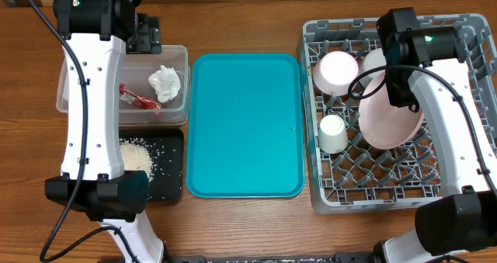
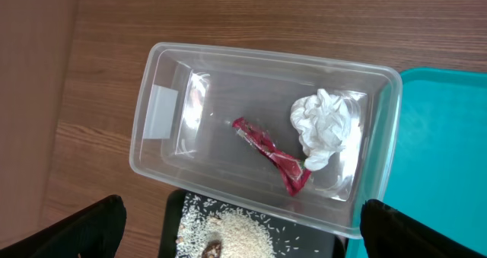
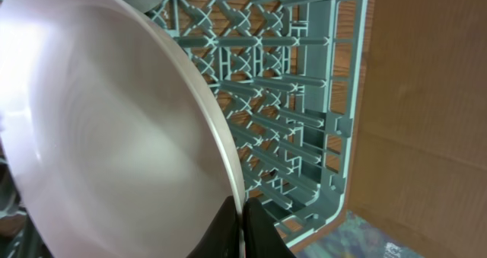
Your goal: Sort waste into correct bins and load items into the dishwasher
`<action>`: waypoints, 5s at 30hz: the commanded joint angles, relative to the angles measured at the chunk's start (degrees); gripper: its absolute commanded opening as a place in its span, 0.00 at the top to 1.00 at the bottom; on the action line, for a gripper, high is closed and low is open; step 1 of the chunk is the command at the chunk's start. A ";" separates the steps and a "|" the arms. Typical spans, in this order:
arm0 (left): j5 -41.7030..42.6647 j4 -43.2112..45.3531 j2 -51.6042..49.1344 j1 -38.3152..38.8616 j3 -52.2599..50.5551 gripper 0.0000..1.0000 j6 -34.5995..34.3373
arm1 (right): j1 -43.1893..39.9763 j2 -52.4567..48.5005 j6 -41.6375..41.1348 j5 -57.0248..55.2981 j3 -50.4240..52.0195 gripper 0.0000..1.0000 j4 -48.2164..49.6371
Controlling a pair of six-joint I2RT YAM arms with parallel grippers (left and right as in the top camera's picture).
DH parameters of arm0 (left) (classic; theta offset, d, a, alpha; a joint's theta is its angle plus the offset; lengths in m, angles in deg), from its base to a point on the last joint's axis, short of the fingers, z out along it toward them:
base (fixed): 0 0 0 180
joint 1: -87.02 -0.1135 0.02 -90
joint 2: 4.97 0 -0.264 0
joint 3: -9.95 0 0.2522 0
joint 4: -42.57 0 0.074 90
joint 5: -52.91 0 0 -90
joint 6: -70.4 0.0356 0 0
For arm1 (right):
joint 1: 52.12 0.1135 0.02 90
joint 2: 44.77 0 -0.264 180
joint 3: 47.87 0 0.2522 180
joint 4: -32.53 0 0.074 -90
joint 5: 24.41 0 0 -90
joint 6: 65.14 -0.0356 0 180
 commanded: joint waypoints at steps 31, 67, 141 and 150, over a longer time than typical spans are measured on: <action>0.02 0.13 0.85 0.11 1.22 0.00 0.63 | 0.04 0.22 -0.37 43.78 -0.17 0.00 26.60; 0.02 0.13 0.85 0.11 1.22 0.00 0.63 | 0.07 4.00 -0.35 55.30 -0.02 0.00 30.58; 0.02 0.13 0.85 0.11 1.22 0.00 0.63 | 2.73 98.71 -0.63 44.92 95.25 0.00 91.36; 0.02 0.13 0.85 0.11 1.22 0.00 0.63 | 2.93 98.71 -3.85 43.87 98.86 0.00 90.36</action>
